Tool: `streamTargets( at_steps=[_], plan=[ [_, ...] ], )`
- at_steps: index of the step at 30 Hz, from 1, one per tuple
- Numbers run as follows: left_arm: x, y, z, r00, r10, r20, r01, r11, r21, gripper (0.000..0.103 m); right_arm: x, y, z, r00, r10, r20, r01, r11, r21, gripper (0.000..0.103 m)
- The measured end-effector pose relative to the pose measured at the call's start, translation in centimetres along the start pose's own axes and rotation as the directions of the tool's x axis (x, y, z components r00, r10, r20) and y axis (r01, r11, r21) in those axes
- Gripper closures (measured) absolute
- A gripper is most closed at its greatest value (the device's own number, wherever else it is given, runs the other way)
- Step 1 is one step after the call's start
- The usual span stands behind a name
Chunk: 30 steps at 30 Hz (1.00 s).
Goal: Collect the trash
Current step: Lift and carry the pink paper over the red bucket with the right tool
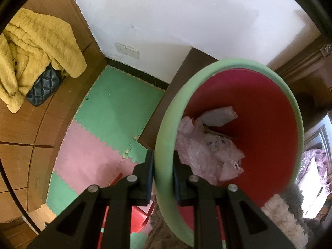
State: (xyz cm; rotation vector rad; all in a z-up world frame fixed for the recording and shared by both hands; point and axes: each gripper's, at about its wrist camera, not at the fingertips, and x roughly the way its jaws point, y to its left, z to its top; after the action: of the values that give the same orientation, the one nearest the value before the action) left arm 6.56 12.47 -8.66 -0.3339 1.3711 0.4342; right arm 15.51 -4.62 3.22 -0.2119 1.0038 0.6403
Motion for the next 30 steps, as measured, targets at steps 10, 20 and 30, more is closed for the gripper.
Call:
streamTargets(
  at_steps=[10, 20, 30],
  plan=[
    [-0.2, 0.1, -0.5, 1.0, -0.005, 0.01, 0.005, 1.0, -0.014, 0.087, 0.3, 2.2, 0.0, 0.999, 0.036, 0.001, -0.036, 0.998, -0.058, 0.052],
    [-0.3, -0.1, -0.8, 1.0, 0.004, 0.019, -0.004, 1.0, -0.015, 0.087, 1.1, 4.7, -0.2, 1.0, 0.0, -0.003, -0.001, 0.987, -0.161, 0.052],
    [-0.3, 0.3, -1.4, 1.0, 0.007, 0.003, -0.007, 0.999, -0.038, 0.086, 1.9, 6.7, -1.3, 1.0, -0.013, -0.028, 0.007, 0.976, -0.22, 0.051]
  ],
)
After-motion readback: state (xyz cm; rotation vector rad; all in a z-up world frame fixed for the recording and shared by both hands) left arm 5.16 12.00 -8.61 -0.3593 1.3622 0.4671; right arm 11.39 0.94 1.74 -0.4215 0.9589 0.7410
